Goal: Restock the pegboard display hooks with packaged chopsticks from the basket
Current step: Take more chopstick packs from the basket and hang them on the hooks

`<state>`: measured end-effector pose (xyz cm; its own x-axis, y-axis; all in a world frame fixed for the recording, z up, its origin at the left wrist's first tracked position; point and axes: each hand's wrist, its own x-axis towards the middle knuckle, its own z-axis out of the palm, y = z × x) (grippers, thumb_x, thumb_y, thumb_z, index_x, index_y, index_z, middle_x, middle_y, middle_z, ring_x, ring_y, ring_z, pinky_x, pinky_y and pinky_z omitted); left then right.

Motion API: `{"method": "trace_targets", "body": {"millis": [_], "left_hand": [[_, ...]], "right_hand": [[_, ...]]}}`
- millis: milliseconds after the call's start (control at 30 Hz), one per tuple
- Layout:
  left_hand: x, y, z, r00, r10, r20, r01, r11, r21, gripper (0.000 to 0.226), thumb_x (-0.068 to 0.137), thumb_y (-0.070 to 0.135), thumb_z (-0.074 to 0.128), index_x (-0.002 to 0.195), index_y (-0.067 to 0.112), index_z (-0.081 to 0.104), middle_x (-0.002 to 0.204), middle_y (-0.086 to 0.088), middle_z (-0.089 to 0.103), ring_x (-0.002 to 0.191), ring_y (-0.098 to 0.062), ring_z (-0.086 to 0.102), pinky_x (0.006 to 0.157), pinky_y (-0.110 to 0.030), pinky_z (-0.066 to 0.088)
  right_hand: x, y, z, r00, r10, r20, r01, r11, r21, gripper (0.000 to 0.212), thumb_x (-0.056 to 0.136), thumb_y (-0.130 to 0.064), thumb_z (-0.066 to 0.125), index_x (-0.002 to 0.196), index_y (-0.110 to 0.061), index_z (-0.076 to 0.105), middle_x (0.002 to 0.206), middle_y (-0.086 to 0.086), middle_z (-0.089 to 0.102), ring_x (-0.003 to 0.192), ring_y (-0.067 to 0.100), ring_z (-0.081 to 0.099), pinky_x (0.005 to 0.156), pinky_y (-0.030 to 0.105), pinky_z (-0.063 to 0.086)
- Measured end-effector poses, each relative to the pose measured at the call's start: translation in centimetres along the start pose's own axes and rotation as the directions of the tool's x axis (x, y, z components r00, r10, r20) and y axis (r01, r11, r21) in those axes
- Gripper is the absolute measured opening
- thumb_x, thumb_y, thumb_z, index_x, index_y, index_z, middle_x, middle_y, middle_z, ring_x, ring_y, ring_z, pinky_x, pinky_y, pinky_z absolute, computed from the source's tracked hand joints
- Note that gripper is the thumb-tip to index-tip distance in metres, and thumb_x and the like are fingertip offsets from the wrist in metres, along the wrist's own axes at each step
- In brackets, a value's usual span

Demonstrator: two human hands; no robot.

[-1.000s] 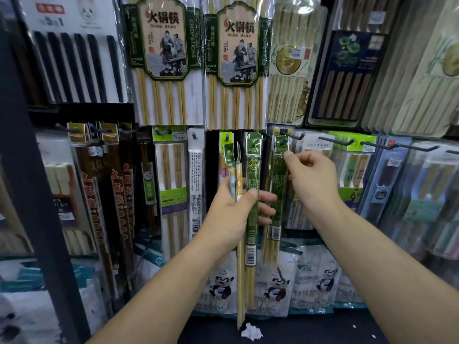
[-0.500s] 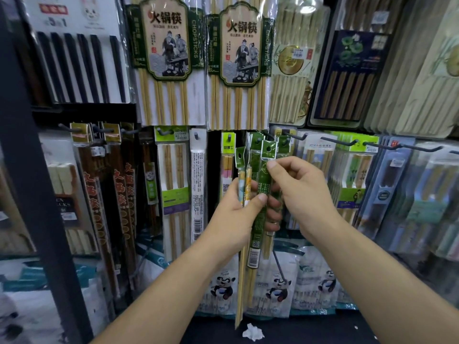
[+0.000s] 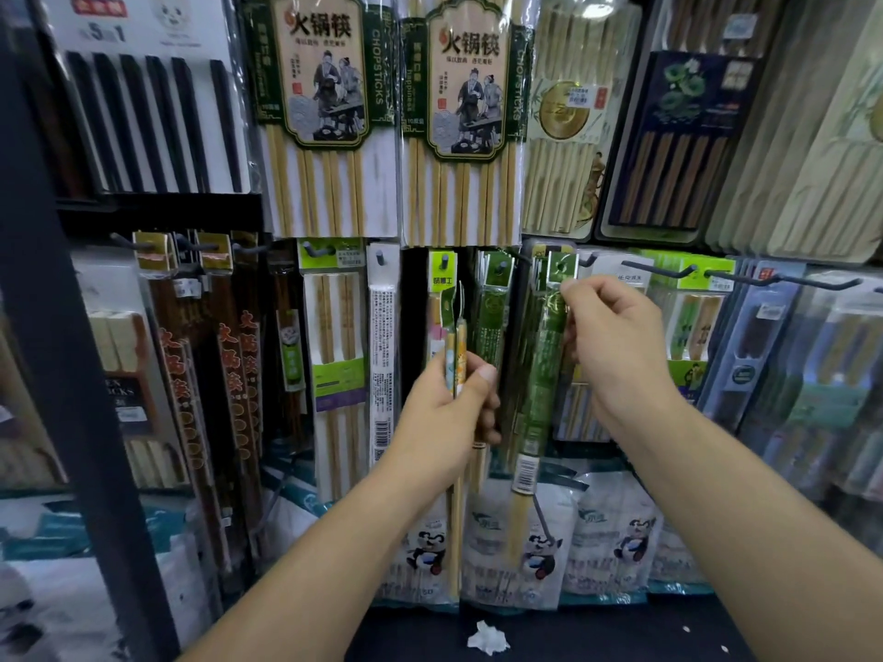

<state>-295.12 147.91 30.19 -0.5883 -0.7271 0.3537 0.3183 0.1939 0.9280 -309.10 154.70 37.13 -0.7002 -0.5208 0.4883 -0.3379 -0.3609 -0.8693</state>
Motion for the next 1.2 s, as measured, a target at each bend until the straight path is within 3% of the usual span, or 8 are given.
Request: {"method": "trace_targets", "body": {"millis": [67, 200, 367, 533, 767, 933, 1100, 1200], "left_hand": [[0.0, 0.1, -0.3, 0.999, -0.018, 0.029, 0.019, 0.999, -0.026, 0.015, 0.104, 0.029, 0.057, 0.092, 0.021, 0.053, 0.064, 0.005, 0.05, 0.048, -0.011, 0.042, 0.042, -0.024, 0.039], [-0.1, 0.0, -0.4, 0.998, -0.042, 0.043, 0.042, 0.999, -0.004, 0.025, 0.086, 0.06, 0.066, 0.08, 0.038, 0.055, 0.064, 0.007, 0.042, 0.048, -0.01, 0.034, 0.042, -0.02, 0.029], [-0.1, 0.1, -0.3, 0.994, -0.1, 0.052, 0.106, 0.984, -0.14, 0.019, 0.106, 0.041, 0.05, 0.096, 0.025, 0.049, 0.065, 0.009, 0.051, 0.047, -0.007, 0.034, 0.04, -0.018, 0.027], [-0.5, 0.4, -0.1, 0.995, -0.084, 0.053, 0.09, 0.99, -0.112, 0.024, 0.109, 0.035, 0.045, 0.1, 0.016, 0.058, 0.066, 0.007, 0.056, 0.049, -0.008, 0.043, 0.043, -0.021, 0.035], [-0.4, 0.2, 0.1, 0.997, -0.06, 0.039, 0.062, 0.996, -0.06, 0.029, 0.109, 0.033, 0.046, 0.103, 0.018, 0.069, 0.068, 0.004, 0.061, 0.059, -0.014, 0.058, 0.054, -0.028, 0.053], [-0.4, 0.1, 0.0, 0.999, -0.022, 0.037, 0.022, 1.0, 0.012, 0.015, 0.11, 0.029, 0.045, 0.108, 0.021, 0.057, 0.067, 0.005, 0.064, 0.058, -0.012, 0.056, 0.05, -0.024, 0.048], [-0.3, 0.3, 0.1, 0.998, 0.015, 0.065, -0.014, 1.0, -0.014, 0.009, 0.11, 0.028, 0.046, 0.106, 0.021, 0.05, 0.074, 0.003, 0.069, 0.062, -0.013, 0.063, 0.052, -0.026, 0.052], [-0.1, 0.6, 0.5, 0.996, 0.018, 0.086, -0.013, 0.998, -0.059, 0.008, 0.109, 0.026, 0.048, 0.104, 0.022, 0.052, 0.077, 0.002, 0.069, 0.066, -0.016, 0.066, 0.057, -0.03, 0.057]], "right_hand": [[0.7, 0.1, -0.1, 1.0, -0.002, -0.02, 0.002, 0.999, -0.034, 0.027, 0.098, -0.023, 0.063, 0.073, -0.013, 0.064, 0.051, -0.012, 0.039, 0.051, 0.008, 0.034, 0.047, 0.017, 0.034], [1.3, 0.4, -0.1, 1.0, 0.001, -0.026, -0.002, 0.998, -0.066, 0.029, 0.099, -0.024, 0.062, 0.076, -0.006, 0.063, 0.049, -0.013, 0.035, 0.047, 0.007, 0.031, 0.044, 0.014, 0.033], [1.3, 0.4, 0.0, 1.0, -0.007, -0.026, 0.005, 0.997, -0.073, 0.032, 0.099, -0.022, 0.062, 0.076, 0.0, 0.058, 0.053, -0.008, 0.03, 0.05, 0.011, 0.026, 0.045, 0.01, 0.035], [1.2, 0.1, 0.1, 1.0, -0.001, -0.023, -0.001, 0.996, -0.085, 0.04, 0.099, -0.023, 0.061, 0.061, -0.018, 0.047, 0.051, -0.009, 0.028, 0.05, 0.012, 0.025, 0.045, 0.015, 0.034], [1.5, 0.3, 0.4, 0.999, -0.018, -0.043, 0.013, 0.993, -0.119, 0.037, 0.098, -0.023, 0.061, 0.064, -0.013, 0.048, 0.05, -0.009, 0.029, 0.049, 0.011, 0.026, 0.05, 0.015, 0.04], [1.5, 1.4, 0.2, 0.997, -0.056, -0.045, 0.045, 0.974, -0.223, 0.039, 0.099, -0.033, 0.061, 0.064, -0.017, 0.054, 0.046, -0.014, 0.038, 0.047, 0.005, 0.035, 0.058, 0.025, 0.042], [0.6, 1.9, -0.3, 0.991, -0.103, -0.084, 0.08, 0.967, -0.243, 0.022, 0.097, -0.043, 0.065, 0.09, -0.021, 0.063, 0.075, -0.009, 0.058, 0.067, 0.007, 0.054, 0.064, 0.026, 0.044], [-0.4, 1.5, -0.5, 0.992, -0.094, -0.083, 0.075, 0.975, -0.209, 0.02, 0.097, -0.039, 0.065, 0.09, -0.021, 0.065, 0.08, -0.005, 0.062, 0.071, 0.006, 0.056, 0.068, 0.027, 0.045]]}}
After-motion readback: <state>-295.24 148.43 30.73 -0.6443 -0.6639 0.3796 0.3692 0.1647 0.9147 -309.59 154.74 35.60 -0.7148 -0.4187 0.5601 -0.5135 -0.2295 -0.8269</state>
